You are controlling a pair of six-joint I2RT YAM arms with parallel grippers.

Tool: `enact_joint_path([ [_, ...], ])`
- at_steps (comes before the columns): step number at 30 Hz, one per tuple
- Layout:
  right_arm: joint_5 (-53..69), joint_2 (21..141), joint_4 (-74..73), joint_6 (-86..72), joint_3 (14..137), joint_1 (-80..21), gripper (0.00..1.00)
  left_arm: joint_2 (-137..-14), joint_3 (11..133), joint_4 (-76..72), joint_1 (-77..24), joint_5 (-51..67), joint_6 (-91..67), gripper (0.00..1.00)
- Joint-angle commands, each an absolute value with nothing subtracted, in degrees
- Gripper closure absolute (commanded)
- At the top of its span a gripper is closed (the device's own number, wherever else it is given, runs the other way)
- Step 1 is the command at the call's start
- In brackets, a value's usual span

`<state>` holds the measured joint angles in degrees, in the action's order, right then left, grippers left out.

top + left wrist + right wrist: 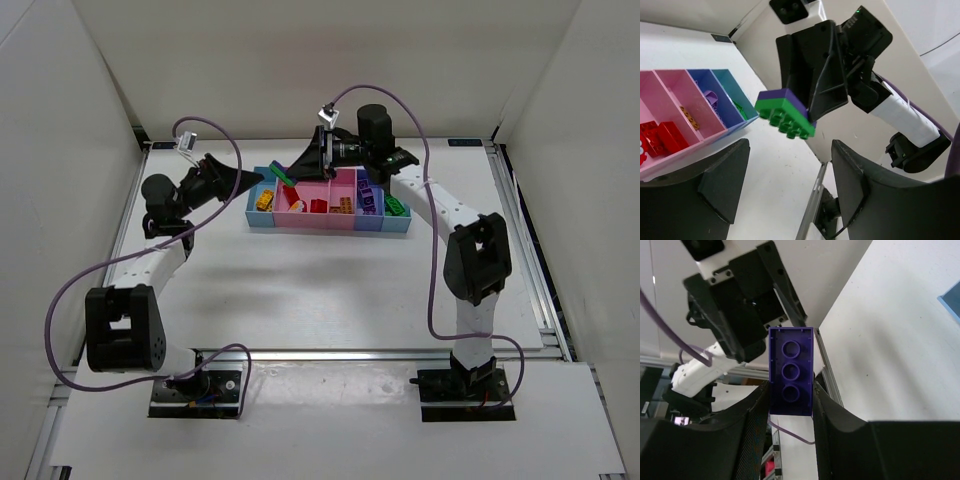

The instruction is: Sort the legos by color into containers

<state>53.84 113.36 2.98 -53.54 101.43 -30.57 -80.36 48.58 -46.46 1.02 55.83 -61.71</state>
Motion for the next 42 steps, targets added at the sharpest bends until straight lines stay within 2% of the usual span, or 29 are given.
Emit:
enact_joint_path([
  [1,52.38,113.73,5.01,-56.95,105.38,-31.03,1.0,-80.77,49.39,-47.2,0.88,54.49,-63.28,0.24],
  [4,52.38,113.73,6.24,-58.44,105.99,-31.11,1.0,-81.03,49.31,-47.46,0.88,54.23,-64.77,0.23],
  [11,53.52,114.34,10.11,-60.73,105.21,-31.9,1.0,-83.67,51.85,-51.59,0.97,55.28,-70.57,0.12],
  [20,54.23,116.45,11.34,-61.79,107.14,-32.08,1.0,-85.17,55.28,-53.96,0.18,56.51,-73.74,0.1],
  [26,54.58,117.6,12.48,-62.05,108.37,-32.08,1.0,-85.43,55.02,-53.96,0.09,57.04,-74.71,0.15],
  [35,54.93,118.13,13.71,-62.58,110.13,-32.43,1.0,-85.78,54.23,-53.96,0.17,57.04,-74.44,0.17],
  [38,55.11,117.95,14.41,-62.93,109.51,-32.95,1.0,-86.13,54.58,-53.96,0.09,57.04,-74.53,0.2],
  [42,55.11,118.39,14.85,-63.37,109.86,-33.48,1.0,-86.66,55.11,-53.97,0.09,57.04,-74.88,0.3],
])
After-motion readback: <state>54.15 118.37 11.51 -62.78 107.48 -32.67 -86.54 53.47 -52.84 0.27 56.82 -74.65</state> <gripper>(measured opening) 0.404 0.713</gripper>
